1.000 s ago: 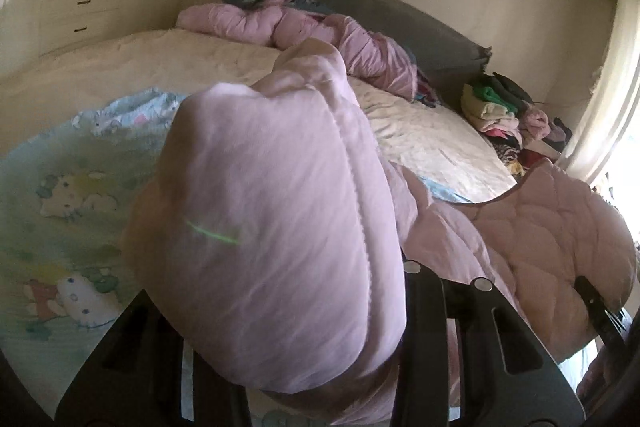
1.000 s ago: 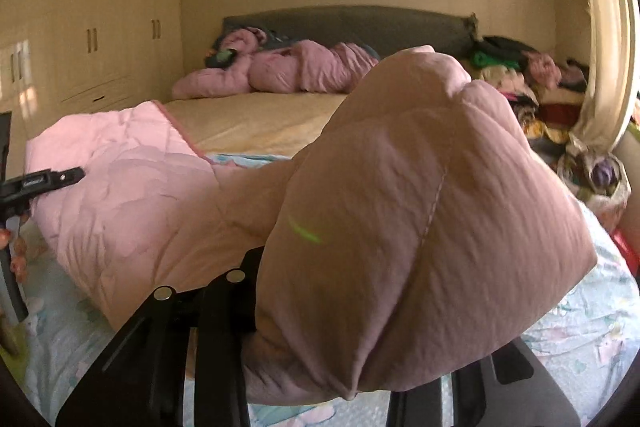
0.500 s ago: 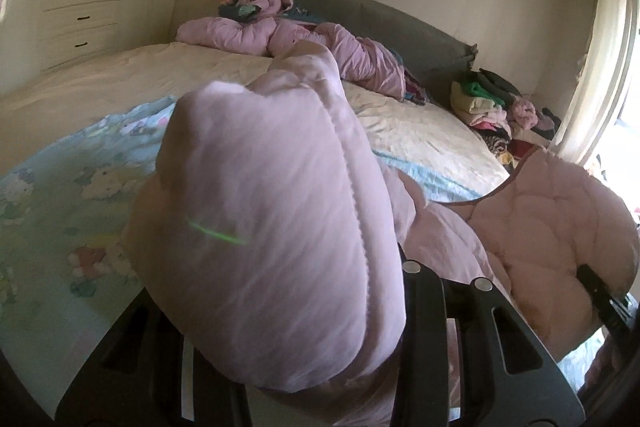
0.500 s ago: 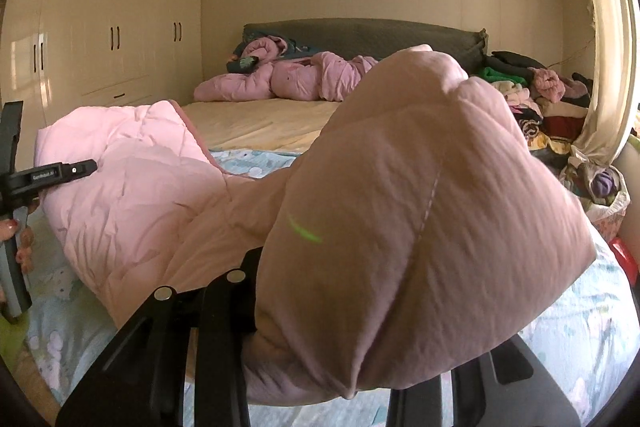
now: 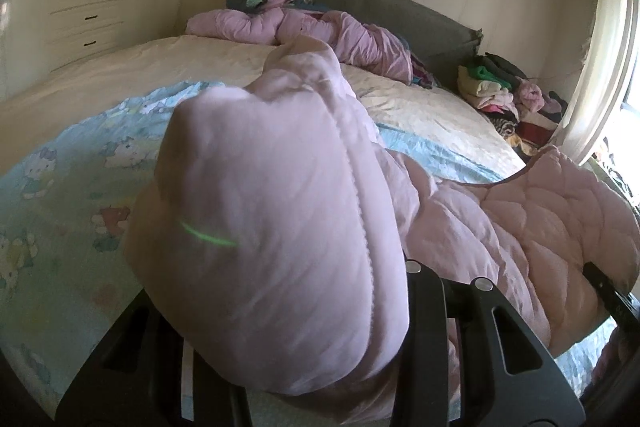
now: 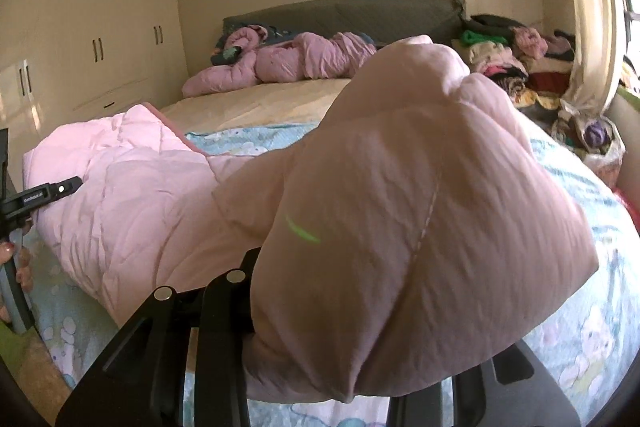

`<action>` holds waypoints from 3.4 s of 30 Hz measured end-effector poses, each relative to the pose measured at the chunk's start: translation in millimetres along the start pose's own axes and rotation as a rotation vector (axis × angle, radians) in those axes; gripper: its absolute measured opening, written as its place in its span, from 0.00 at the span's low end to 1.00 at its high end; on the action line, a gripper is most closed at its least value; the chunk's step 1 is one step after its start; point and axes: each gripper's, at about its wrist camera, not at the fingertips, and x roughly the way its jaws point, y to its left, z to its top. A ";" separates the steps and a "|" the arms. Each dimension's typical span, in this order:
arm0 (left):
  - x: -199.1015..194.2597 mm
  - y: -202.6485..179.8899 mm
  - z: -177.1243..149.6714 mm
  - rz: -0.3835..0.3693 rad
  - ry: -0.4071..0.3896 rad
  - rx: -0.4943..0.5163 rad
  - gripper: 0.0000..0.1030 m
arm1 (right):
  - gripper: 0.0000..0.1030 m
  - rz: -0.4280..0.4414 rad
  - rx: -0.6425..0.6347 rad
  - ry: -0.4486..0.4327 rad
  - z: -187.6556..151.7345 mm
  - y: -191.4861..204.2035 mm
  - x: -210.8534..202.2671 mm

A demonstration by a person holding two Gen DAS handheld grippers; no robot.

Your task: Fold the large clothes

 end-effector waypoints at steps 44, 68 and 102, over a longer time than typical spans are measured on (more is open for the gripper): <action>15.6 29.4 -16.5 0.135 0.140 -0.062 0.91 | 0.93 -0.048 0.514 0.233 -45.2 -72.7 6.3; -137.9 -33.1 -61.3 0.034 -0.004 0.135 0.91 | 0.96 -0.069 -0.017 -0.007 -40.4 48.8 -150.9; -148.9 -51.7 -87.2 0.011 0.046 0.151 0.91 | 0.96 -0.032 0.025 0.070 -63.2 64.5 -140.0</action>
